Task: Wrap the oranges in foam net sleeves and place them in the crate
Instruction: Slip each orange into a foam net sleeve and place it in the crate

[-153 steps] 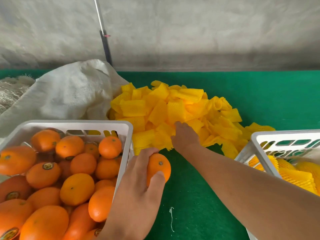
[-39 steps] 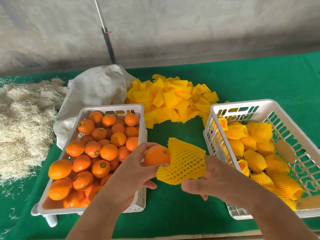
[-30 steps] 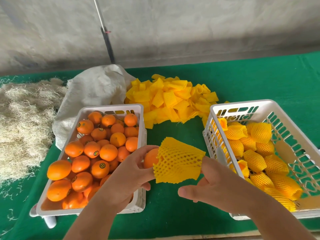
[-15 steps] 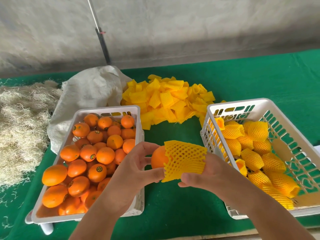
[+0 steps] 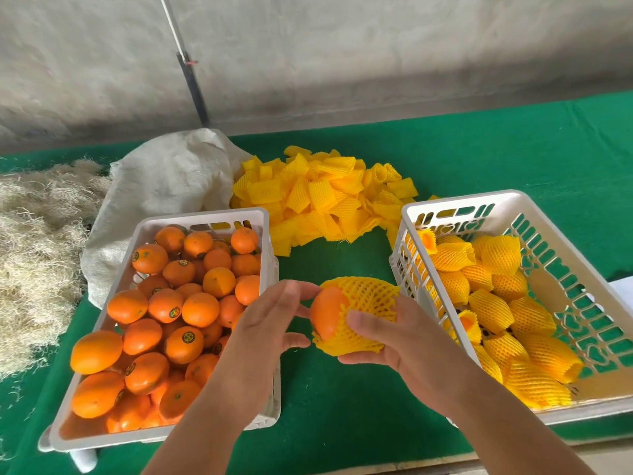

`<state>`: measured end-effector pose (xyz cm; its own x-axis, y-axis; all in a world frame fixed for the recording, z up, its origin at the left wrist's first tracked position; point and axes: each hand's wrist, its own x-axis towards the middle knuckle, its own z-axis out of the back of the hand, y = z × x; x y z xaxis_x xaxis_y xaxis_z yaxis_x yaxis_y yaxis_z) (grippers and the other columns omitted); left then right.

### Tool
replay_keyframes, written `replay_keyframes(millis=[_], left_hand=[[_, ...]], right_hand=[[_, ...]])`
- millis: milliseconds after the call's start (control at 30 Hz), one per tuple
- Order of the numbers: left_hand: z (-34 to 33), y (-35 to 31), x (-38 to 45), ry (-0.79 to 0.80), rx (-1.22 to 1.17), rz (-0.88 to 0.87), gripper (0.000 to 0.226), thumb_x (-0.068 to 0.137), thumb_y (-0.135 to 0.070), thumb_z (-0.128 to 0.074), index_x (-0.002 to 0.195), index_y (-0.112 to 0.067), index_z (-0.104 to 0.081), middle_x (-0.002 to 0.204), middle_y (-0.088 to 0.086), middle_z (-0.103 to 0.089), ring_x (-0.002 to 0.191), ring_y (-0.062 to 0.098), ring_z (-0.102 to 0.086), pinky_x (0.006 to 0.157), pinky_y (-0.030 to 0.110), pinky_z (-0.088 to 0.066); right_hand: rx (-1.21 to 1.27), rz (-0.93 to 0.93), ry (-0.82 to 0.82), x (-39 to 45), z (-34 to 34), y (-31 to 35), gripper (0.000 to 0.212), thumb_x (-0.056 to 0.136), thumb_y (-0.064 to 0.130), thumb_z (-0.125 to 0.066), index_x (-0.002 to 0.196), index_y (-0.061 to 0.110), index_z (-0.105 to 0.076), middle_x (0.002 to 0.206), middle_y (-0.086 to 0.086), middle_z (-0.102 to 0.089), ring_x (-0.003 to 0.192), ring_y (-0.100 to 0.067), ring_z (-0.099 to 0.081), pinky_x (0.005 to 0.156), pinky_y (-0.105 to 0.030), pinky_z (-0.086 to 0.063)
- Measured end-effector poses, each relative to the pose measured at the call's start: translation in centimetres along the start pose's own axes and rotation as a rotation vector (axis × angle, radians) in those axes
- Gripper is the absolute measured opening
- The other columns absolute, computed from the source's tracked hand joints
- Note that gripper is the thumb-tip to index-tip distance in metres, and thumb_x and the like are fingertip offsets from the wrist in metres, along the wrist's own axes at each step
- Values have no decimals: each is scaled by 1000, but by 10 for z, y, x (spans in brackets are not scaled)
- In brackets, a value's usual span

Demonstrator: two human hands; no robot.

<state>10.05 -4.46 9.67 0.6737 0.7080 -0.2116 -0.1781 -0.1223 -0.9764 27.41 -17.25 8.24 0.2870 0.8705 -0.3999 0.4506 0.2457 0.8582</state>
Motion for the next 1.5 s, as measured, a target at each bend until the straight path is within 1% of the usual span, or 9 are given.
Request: replay_keyframes(millis=[167,300,500,700,833,1000,1133,1367,1500], left_hand=[[-7,-5,4,-36,-46,137,28,111,-31,-51,110,-37,-79,113,-7,-76,103,17,-74,70,39,-64],[-1,-8,9,-20,-7,147,26,109,-31,-55,109,-33,-80,111,-3,-78,102,22,-75,77,54,-66],[1,-7,9,-8,226,-7,19,104,-31,-62,98,-38,-79,99,-6,-79,76,31,-74,65,40,-65],[-19,0,3,-295,325,-211,18,107,-32,-58,98,-40,-70,94,-18,-71,81,8,-69,54,21,-57],[-25,1,1,-395,329,-321,18,110,-34,-54,99,-43,-65,84,-12,-65,72,14,-62,52,34,-53],[-35,4,-7,-478,349,-396,13,104,-42,-47,101,-47,-59,91,-10,-62,79,19,-62,59,49,-54],[-41,7,-8,-471,328,-400,19,109,-36,-51,100,-51,-58,92,-9,-64,73,18,-65,56,30,-53],[-28,-8,-6,-176,569,-502,43,103,-14,-61,135,-42,-64,134,-29,-59,130,1,-57,88,10,-53],[-27,-7,-1,-196,563,-440,48,103,-2,-60,111,-48,-71,106,-22,-73,85,9,-71,61,19,-57]], right_hand=[[56,-6,120,-1,1,0,91,67,43,-99,141,15,-53,128,-9,-73,119,-37,-71,93,-53,-61],[98,-10,236,-4,2,0,82,75,32,-96,143,16,-52,132,-11,-71,125,-40,-67,96,-53,-59],[87,-14,309,-8,6,0,70,81,30,-91,143,25,-57,141,-12,-66,133,-37,-62,105,-51,-55],[32,3,227,-12,6,0,52,76,32,-96,122,39,-72,134,-3,-71,127,-28,-67,100,-41,-59],[129,65,145,-15,4,-1,59,80,26,-93,133,23,-67,136,-13,-69,127,-35,-67,106,-55,-55],[85,108,17,-19,-6,1,68,77,38,-93,136,21,-62,130,-9,-72,120,-30,-71,100,-51,-59],[-100,193,-163,-19,-12,-2,71,61,60,-93,123,39,-65,117,4,-75,108,-18,-75,89,-38,-64],[-317,197,-137,-18,1,7,54,53,81,-81,99,57,-66,100,16,-76,94,-6,-76,79,-28,-65],[-268,140,-62,-18,4,7,65,63,68,-87,117,37,-68,108,9,-78,99,-13,-78,84,-35,-65]])
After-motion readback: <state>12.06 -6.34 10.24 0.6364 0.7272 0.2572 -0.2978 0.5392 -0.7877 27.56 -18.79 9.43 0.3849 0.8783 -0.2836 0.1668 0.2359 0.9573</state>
